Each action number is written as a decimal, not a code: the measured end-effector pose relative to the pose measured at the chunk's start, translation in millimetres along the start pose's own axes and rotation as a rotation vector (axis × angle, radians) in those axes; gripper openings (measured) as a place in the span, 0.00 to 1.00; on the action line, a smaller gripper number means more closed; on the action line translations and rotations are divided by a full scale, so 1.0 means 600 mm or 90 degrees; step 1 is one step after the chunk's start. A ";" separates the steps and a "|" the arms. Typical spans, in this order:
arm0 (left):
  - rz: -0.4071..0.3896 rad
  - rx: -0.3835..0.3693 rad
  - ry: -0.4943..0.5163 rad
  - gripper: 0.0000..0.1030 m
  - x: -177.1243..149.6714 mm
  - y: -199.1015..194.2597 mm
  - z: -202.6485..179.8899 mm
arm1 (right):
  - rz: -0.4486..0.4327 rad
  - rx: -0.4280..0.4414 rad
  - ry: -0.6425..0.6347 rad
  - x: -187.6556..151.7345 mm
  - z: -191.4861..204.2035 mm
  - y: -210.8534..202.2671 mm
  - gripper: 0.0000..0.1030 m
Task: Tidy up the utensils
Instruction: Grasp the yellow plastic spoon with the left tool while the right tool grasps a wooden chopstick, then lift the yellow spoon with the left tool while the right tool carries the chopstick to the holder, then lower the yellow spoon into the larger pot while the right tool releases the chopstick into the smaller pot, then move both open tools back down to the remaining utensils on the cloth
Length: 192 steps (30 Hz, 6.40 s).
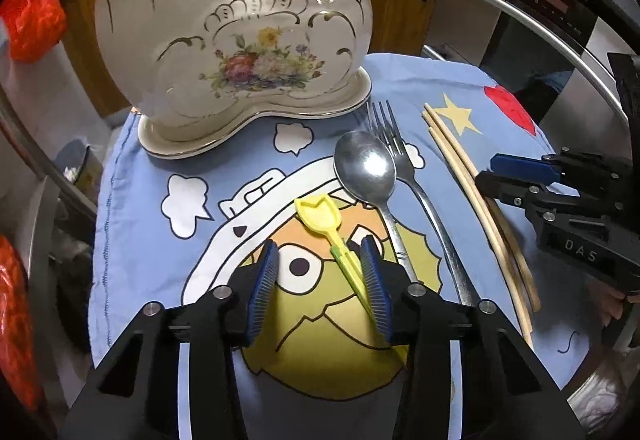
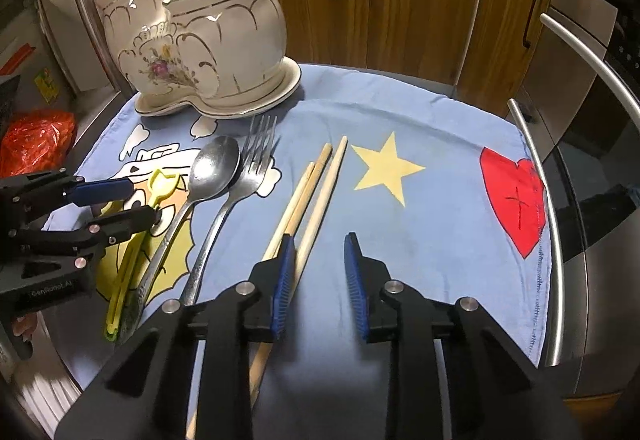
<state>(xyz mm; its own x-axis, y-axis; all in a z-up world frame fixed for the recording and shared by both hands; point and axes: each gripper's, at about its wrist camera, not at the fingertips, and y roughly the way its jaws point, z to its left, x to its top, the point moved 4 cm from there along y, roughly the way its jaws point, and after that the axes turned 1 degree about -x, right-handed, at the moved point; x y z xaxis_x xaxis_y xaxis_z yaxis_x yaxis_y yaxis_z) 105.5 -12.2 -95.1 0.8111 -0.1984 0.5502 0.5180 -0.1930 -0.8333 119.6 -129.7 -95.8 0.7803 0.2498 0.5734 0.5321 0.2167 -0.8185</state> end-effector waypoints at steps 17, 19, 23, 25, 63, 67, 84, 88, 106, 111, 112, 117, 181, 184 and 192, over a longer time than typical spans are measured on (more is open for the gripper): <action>-0.001 0.013 0.034 0.31 0.015 0.017 -0.008 | 0.003 -0.011 0.024 0.019 -0.012 0.025 0.21; -0.004 0.024 0.051 0.30 0.014 0.019 -0.014 | -0.001 -0.016 0.015 0.021 -0.011 0.027 0.21; -0.007 0.016 0.068 0.12 0.015 0.019 -0.020 | 0.000 -0.012 0.019 0.020 -0.013 0.028 0.07; -0.007 0.010 0.067 0.10 0.016 0.019 -0.016 | -0.001 -0.007 0.029 0.021 -0.013 0.028 0.06; -0.317 -0.047 0.009 0.10 0.100 -0.229 0.062 | -0.340 0.035 0.062 0.130 0.036 -0.150 0.06; -0.352 -0.029 -0.004 0.10 0.138 -0.251 0.088 | -0.398 0.038 0.041 0.176 0.059 -0.172 0.06; -0.448 -0.024 -0.022 0.10 0.249 -0.244 0.171 | -0.506 0.104 0.060 0.299 0.092 -0.134 0.06; -0.446 -0.046 -0.038 0.10 0.258 -0.211 0.185 | -0.508 0.106 0.082 0.307 0.075 -0.116 0.06; -0.479 -0.046 -0.056 0.10 0.298 -0.165 0.181 | -0.571 0.077 0.103 0.341 0.044 -0.090 0.06; -0.484 -0.045 -0.061 0.10 0.295 -0.161 0.189 | -0.551 0.073 0.105 0.339 0.044 -0.066 0.06; -0.483 -0.044 -0.061 0.10 0.294 -0.161 0.189 | -0.551 0.071 0.104 0.338 0.045 -0.065 0.06; -0.478 -0.034 -0.051 0.10 0.286 -0.159 0.192 | -0.533 0.069 0.089 0.332 0.052 -0.053 0.06; -0.380 0.048 -0.053 0.67 0.200 -0.162 0.136 | -0.375 0.048 0.051 0.229 0.064 -0.048 0.49; -0.386 0.047 -0.067 0.78 0.199 -0.183 0.141 | -0.369 0.037 0.060 0.225 0.053 -0.073 0.68; -0.405 0.105 -0.058 0.95 0.173 -0.248 0.126 | -0.339 0.012 0.097 0.185 0.027 -0.158 0.96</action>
<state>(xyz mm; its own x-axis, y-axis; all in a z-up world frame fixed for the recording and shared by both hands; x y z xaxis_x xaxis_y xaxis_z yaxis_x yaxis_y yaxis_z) 133.3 68.5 82.2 0.3487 -0.0106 0.9372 0.9327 -0.0945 -0.3481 150.6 -107.4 46.2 0.4447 -0.0376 0.8949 0.8611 0.2932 -0.4155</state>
